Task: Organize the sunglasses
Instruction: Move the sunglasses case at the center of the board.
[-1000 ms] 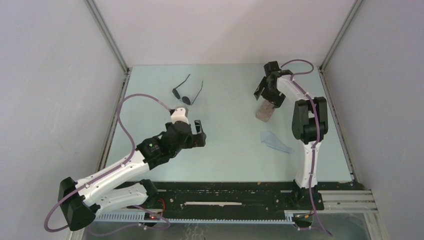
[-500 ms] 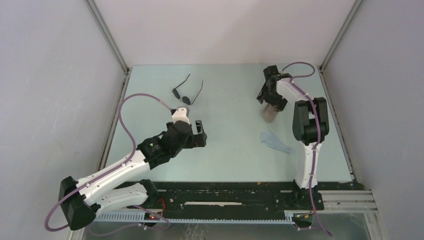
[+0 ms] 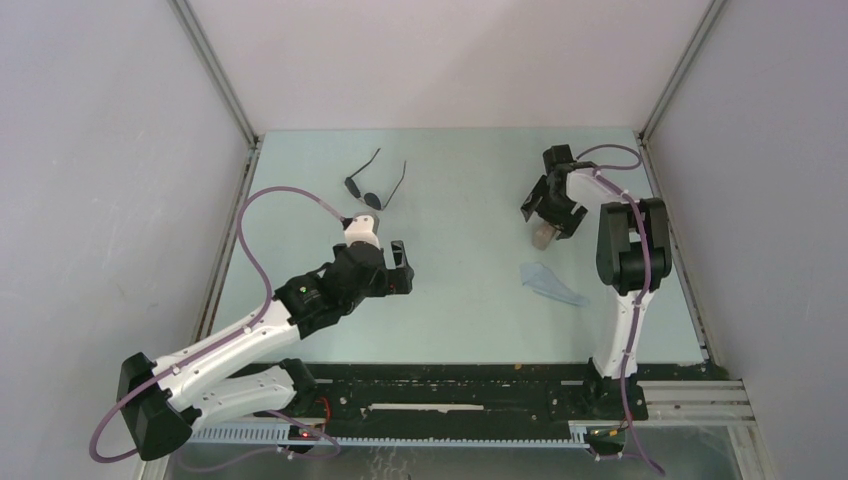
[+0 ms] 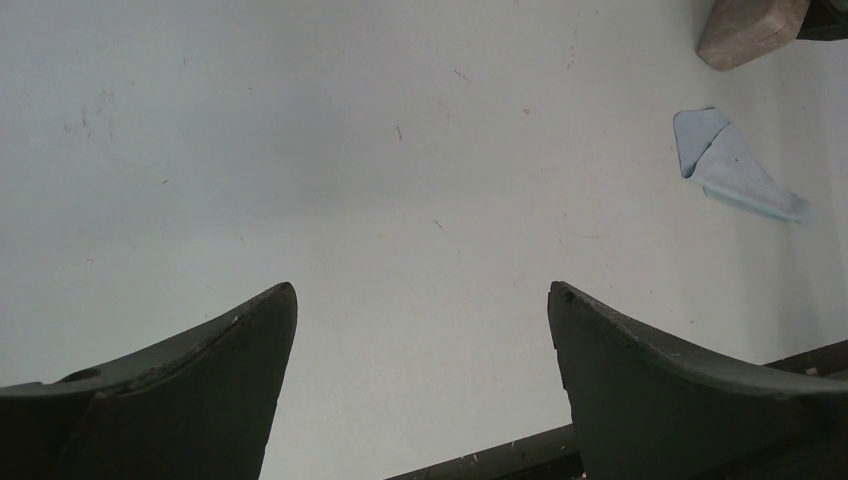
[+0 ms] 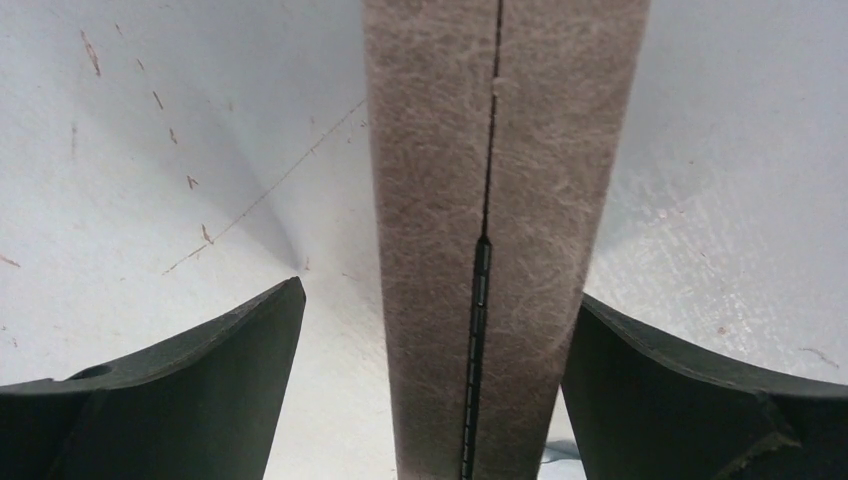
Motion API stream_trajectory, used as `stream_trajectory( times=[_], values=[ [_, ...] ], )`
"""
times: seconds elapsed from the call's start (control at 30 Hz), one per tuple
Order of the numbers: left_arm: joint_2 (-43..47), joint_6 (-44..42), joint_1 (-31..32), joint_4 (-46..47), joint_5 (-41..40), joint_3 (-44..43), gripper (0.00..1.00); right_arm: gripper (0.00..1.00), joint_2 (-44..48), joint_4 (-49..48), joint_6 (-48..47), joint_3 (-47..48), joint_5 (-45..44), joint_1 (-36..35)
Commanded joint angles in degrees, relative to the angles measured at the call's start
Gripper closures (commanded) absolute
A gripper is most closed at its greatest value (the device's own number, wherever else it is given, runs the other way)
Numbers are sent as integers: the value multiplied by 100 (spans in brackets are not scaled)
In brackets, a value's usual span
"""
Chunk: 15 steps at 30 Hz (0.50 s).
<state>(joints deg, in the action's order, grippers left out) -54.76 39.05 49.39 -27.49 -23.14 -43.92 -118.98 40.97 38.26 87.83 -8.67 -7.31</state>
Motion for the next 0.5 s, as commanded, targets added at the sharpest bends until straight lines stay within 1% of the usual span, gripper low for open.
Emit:
stream_trajectory(
  times=[0.0, 0.13, 0.2, 0.27, 0.37, 0.4, 0.47],
  values=[
    [-2, -8, 36, 173, 14, 24, 0, 0, 454, -129, -69, -216, 209, 58],
    [-14, 14, 36, 182, 30, 34, 0, 3, 831, -225, -91, -463, 151, 146],
    [-23, 15, 36, 190, 47, 41, 0, 9, 972, -274, -109, -555, 195, 216],
    [-42, 15, 36, 206, 59, 35, 0, 19, 1043, -259, -138, -595, 152, 246],
    [-70, 6, 36, 219, 80, 25, 0, 38, 1078, -256, -181, -634, 103, 234],
    [-89, 14, 37, 226, 81, 9, 0, 52, 1078, -261, -208, -659, 96, 218],
    [-100, 11, 36, 219, 77, 8, 0, 65, 1089, -263, -234, -666, 77, 172]
  ],
)
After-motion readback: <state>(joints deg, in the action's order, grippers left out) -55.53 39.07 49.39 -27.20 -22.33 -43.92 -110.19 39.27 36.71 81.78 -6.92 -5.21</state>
